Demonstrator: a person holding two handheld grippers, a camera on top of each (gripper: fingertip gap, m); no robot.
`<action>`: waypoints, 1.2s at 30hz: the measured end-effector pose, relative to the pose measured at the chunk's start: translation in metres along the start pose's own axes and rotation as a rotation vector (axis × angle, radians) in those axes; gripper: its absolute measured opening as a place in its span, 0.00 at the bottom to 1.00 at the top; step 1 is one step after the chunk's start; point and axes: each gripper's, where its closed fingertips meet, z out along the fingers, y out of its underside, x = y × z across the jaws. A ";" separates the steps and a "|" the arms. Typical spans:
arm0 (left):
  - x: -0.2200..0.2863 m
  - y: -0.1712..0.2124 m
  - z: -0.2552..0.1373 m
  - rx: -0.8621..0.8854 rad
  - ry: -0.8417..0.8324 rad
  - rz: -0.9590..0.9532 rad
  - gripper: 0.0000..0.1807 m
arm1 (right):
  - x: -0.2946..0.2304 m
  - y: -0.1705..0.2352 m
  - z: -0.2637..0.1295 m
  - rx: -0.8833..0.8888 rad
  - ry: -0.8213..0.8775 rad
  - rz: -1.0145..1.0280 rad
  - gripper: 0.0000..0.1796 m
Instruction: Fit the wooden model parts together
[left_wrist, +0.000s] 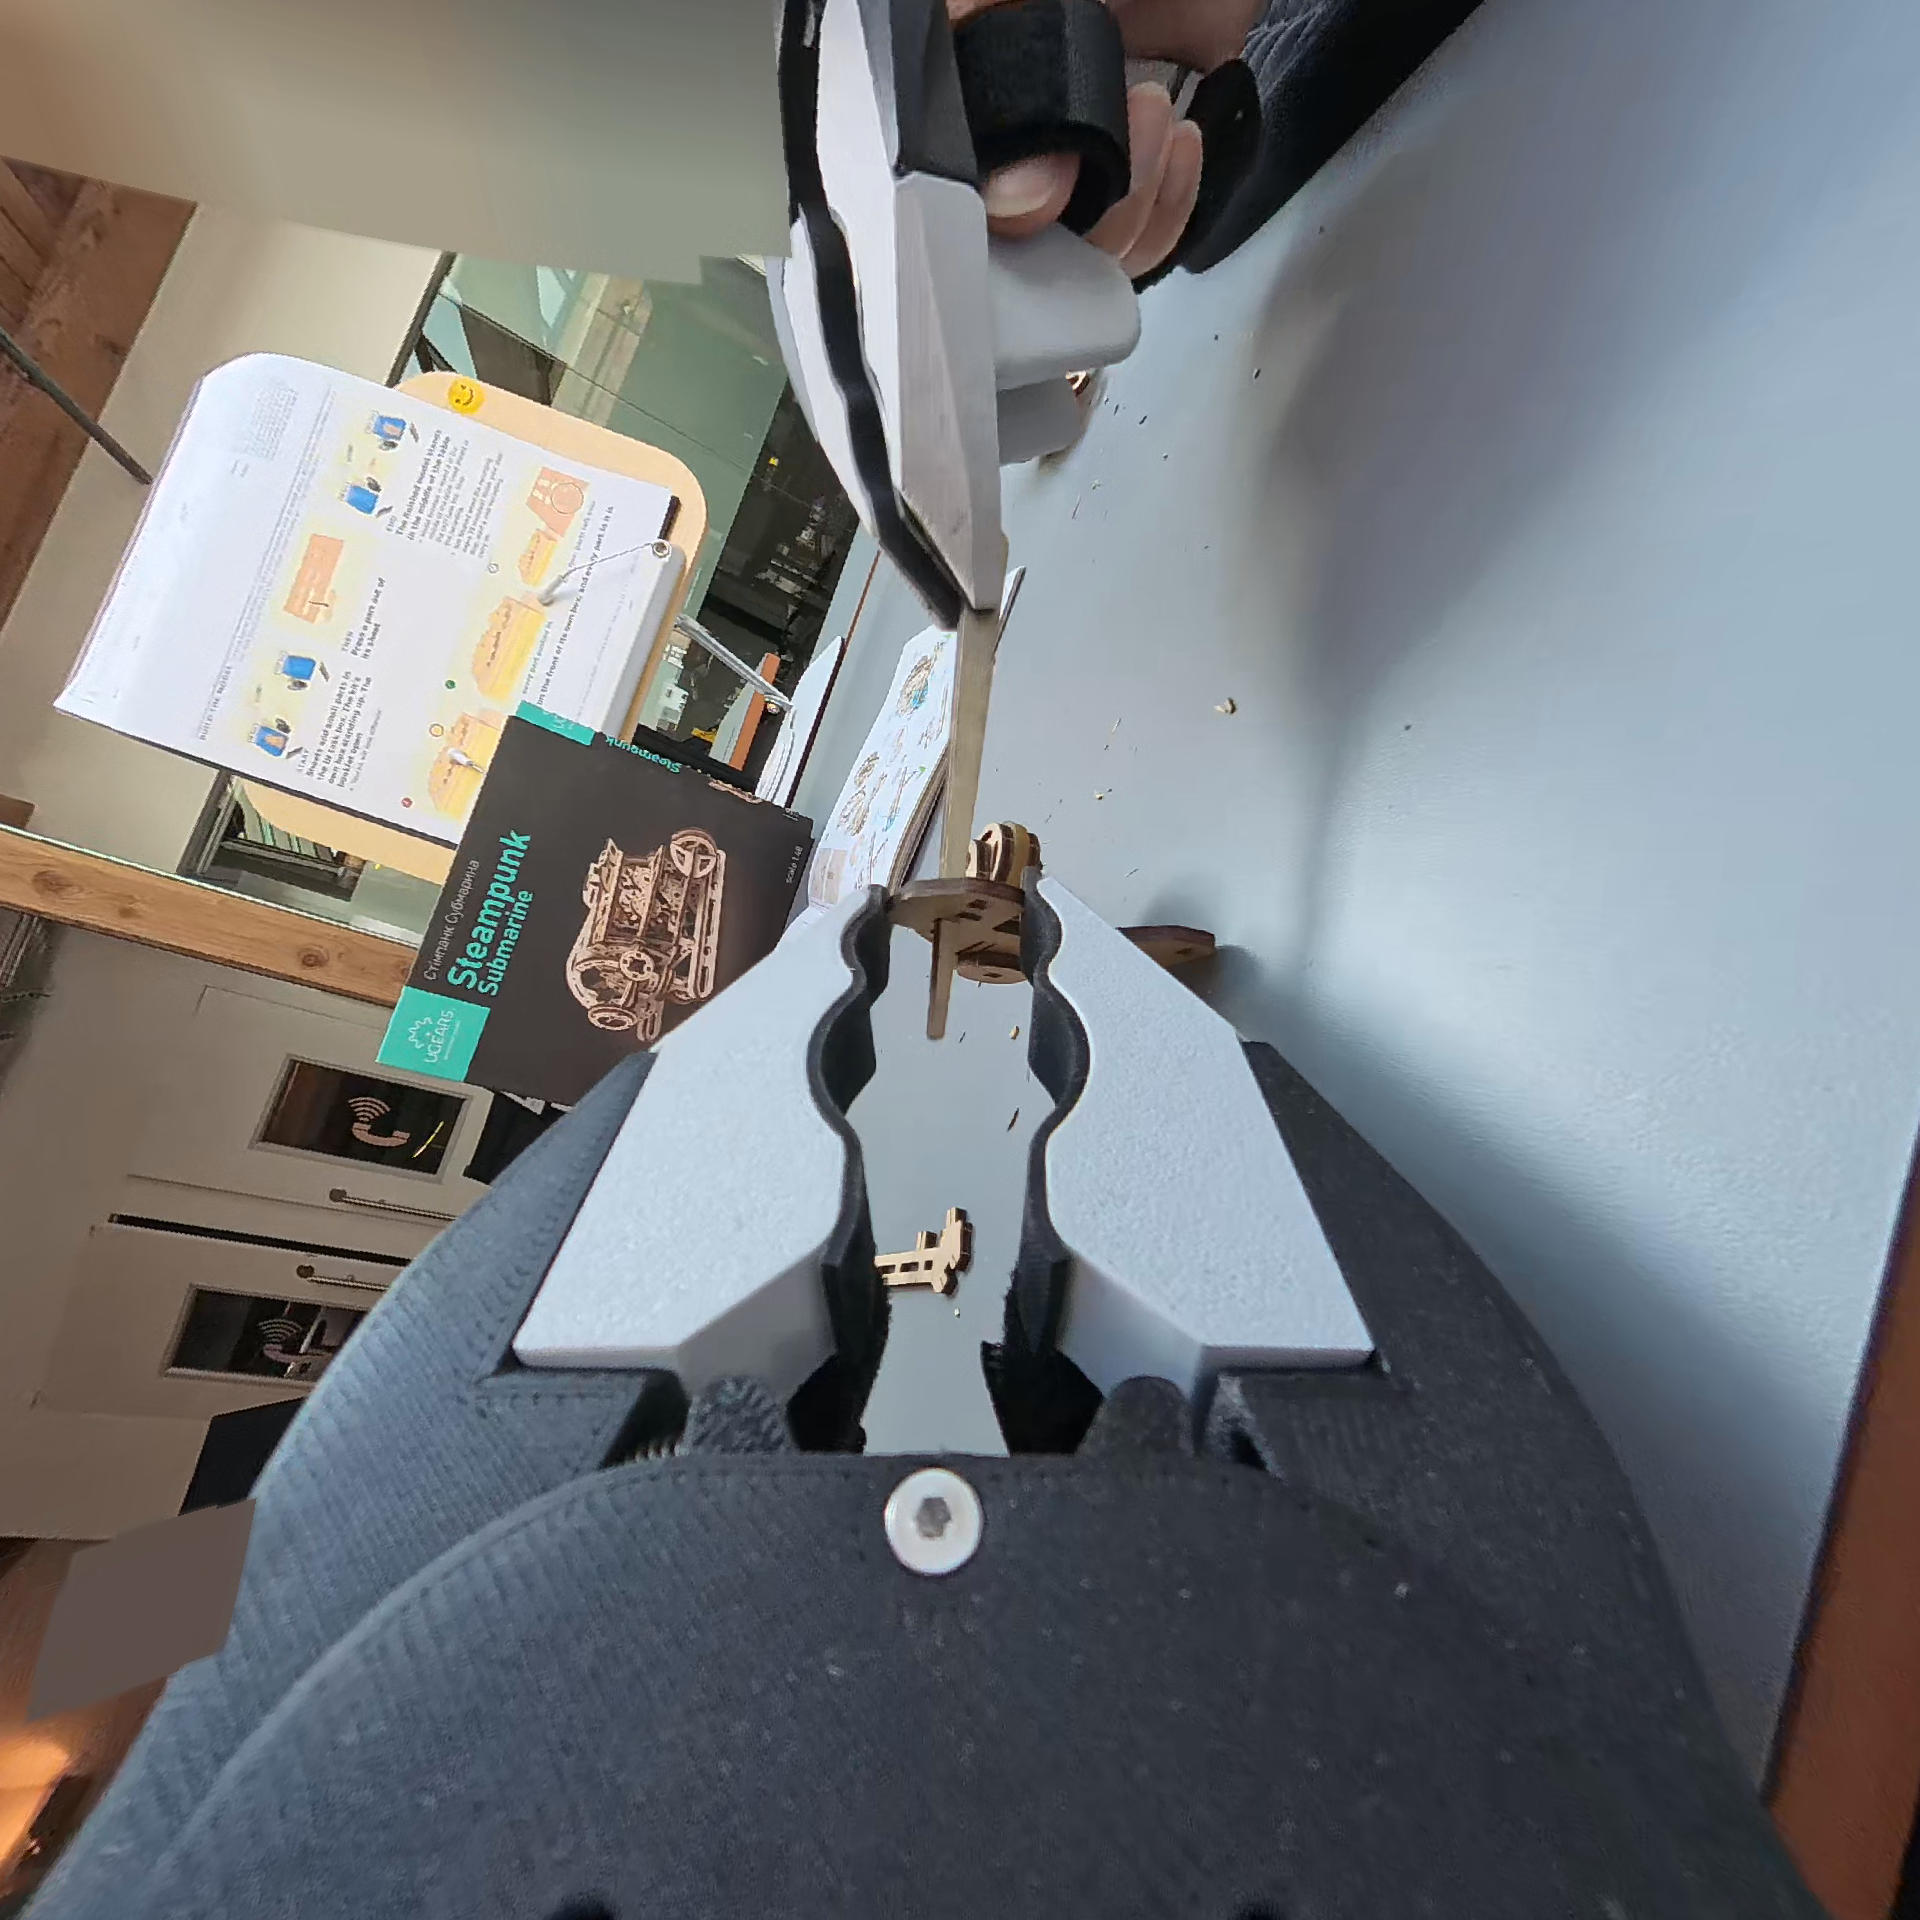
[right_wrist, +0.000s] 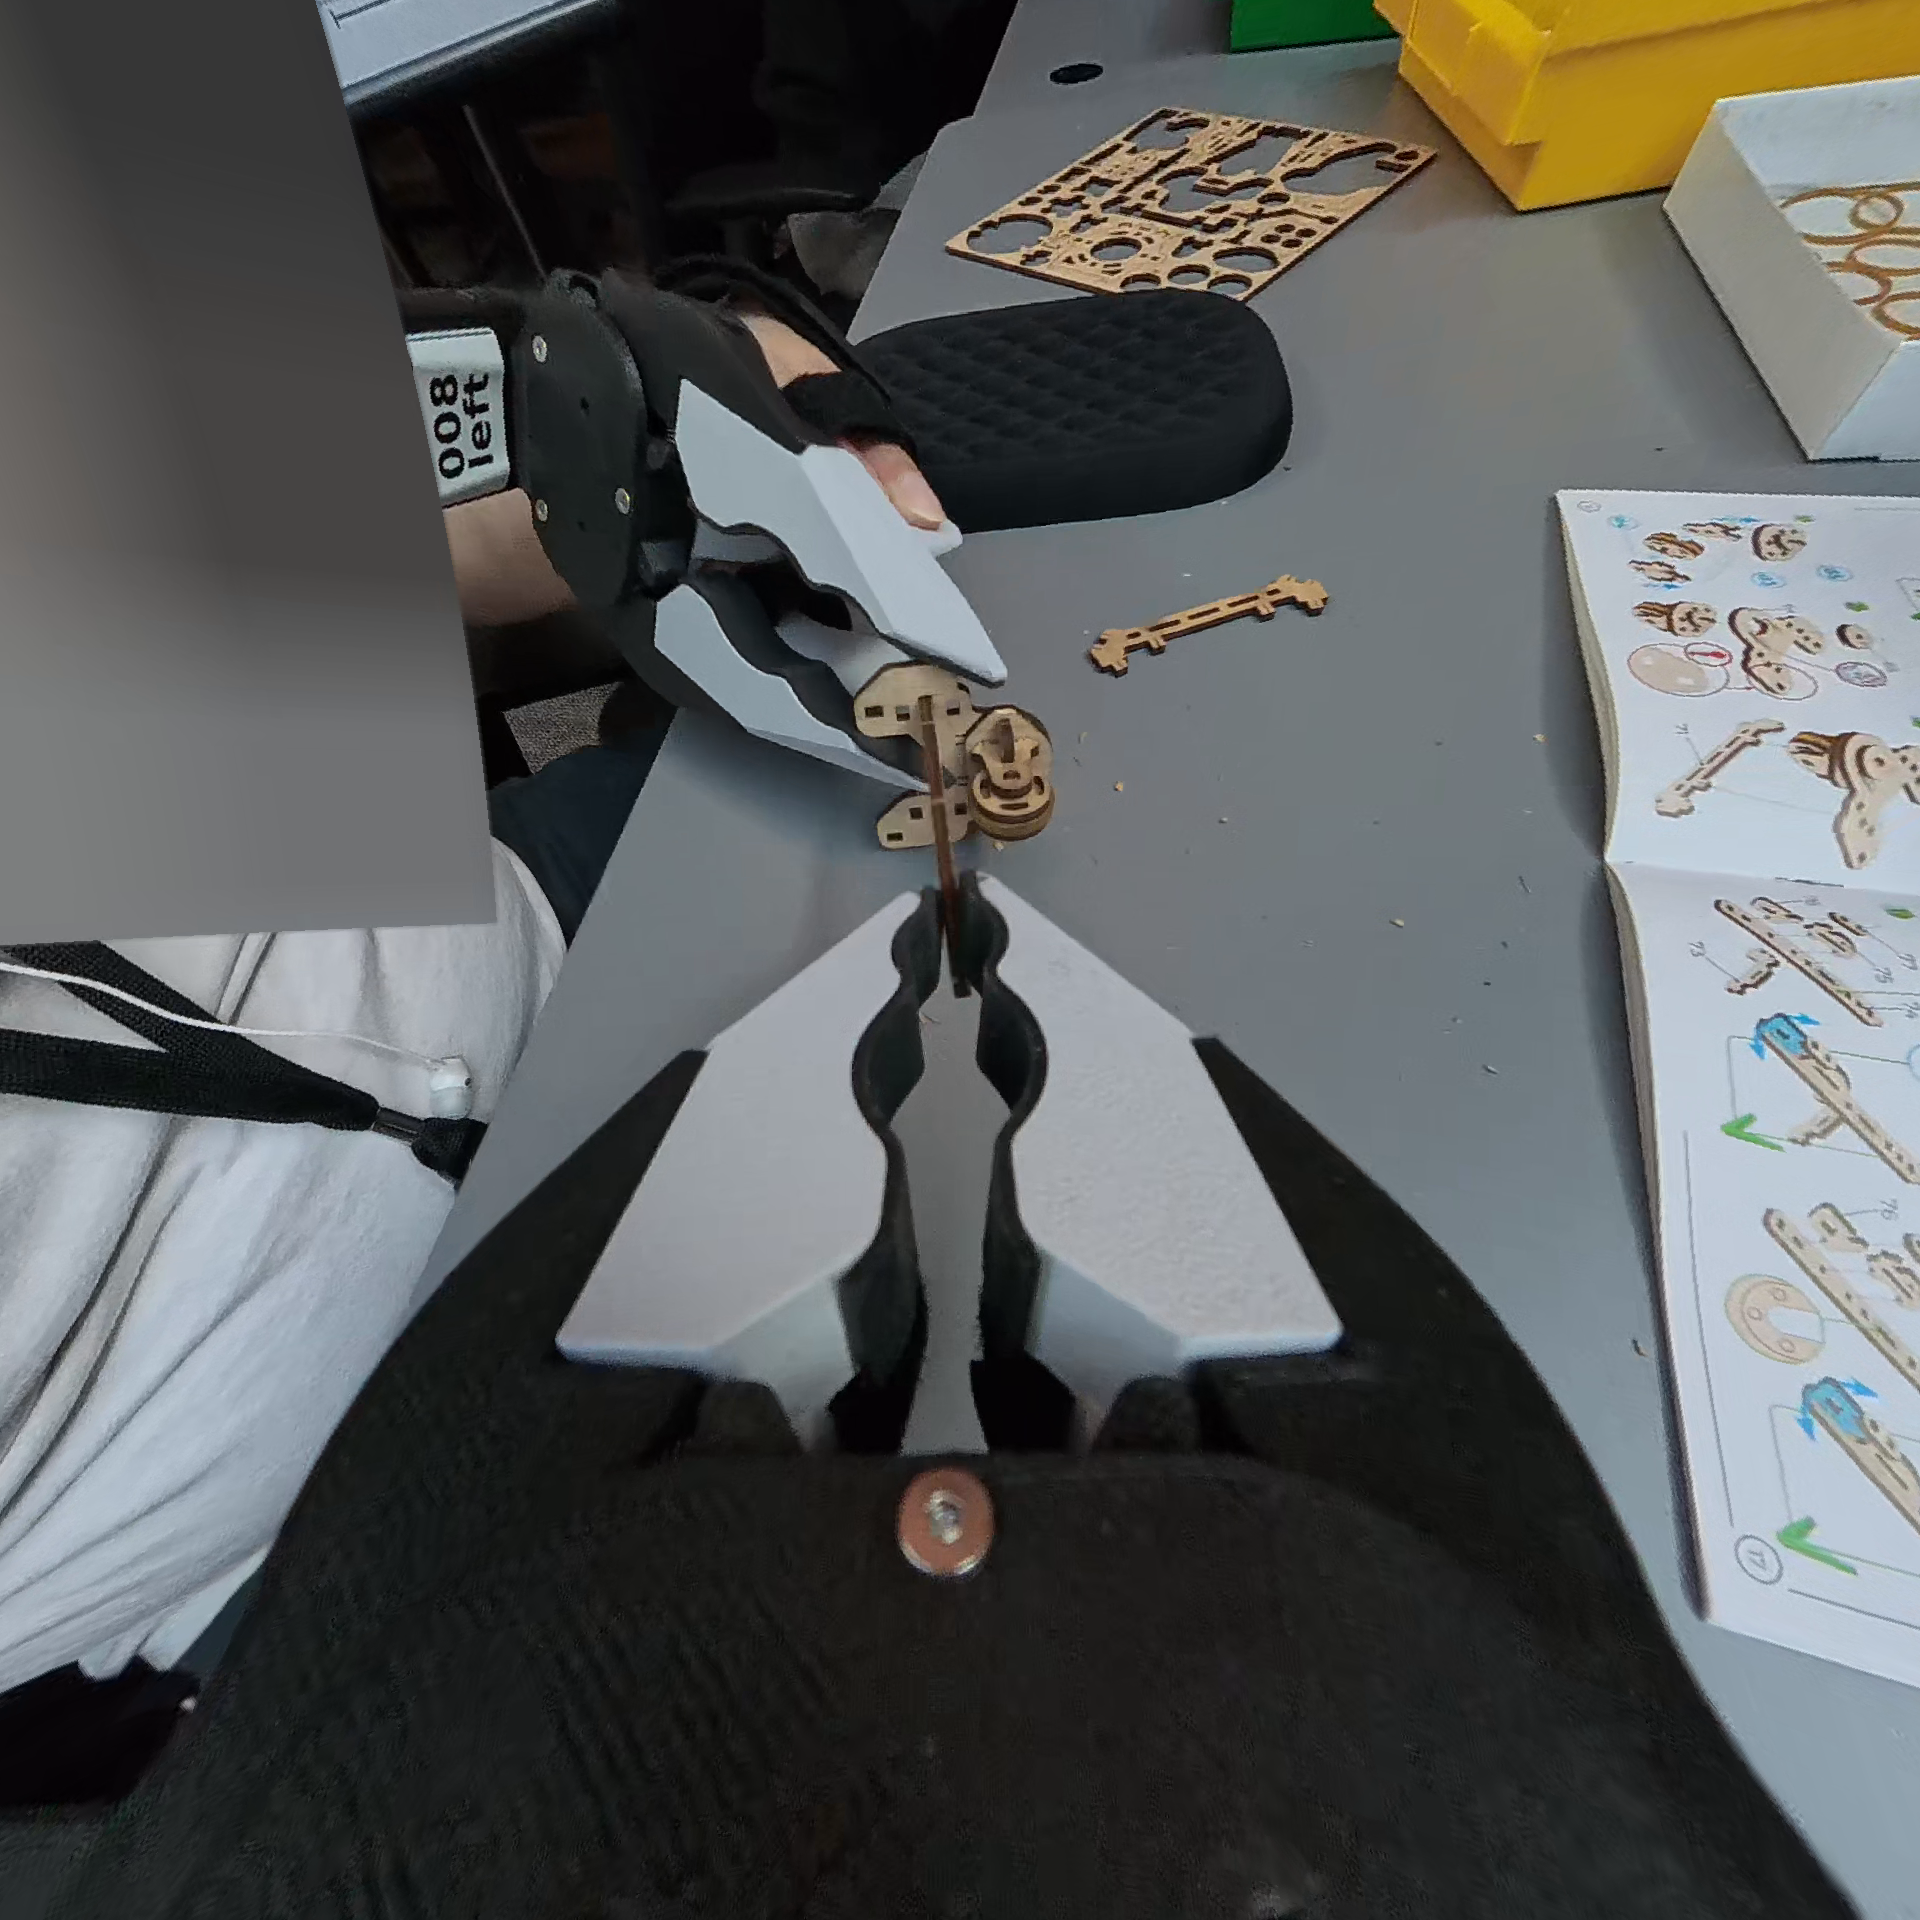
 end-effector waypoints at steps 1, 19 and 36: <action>0.000 0.000 0.000 -0.001 0.002 -0.005 0.13 | 0.000 -0.002 -0.004 0.021 -0.011 0.018 0.01; 0.001 0.001 0.001 0.010 0.017 -0.029 0.13 | -0.005 -0.002 0.009 -0.021 -0.013 -0.035 0.01; 0.003 0.002 0.000 0.018 0.022 -0.032 0.13 | -0.007 -0.003 0.004 -0.003 -0.031 -0.014 0.01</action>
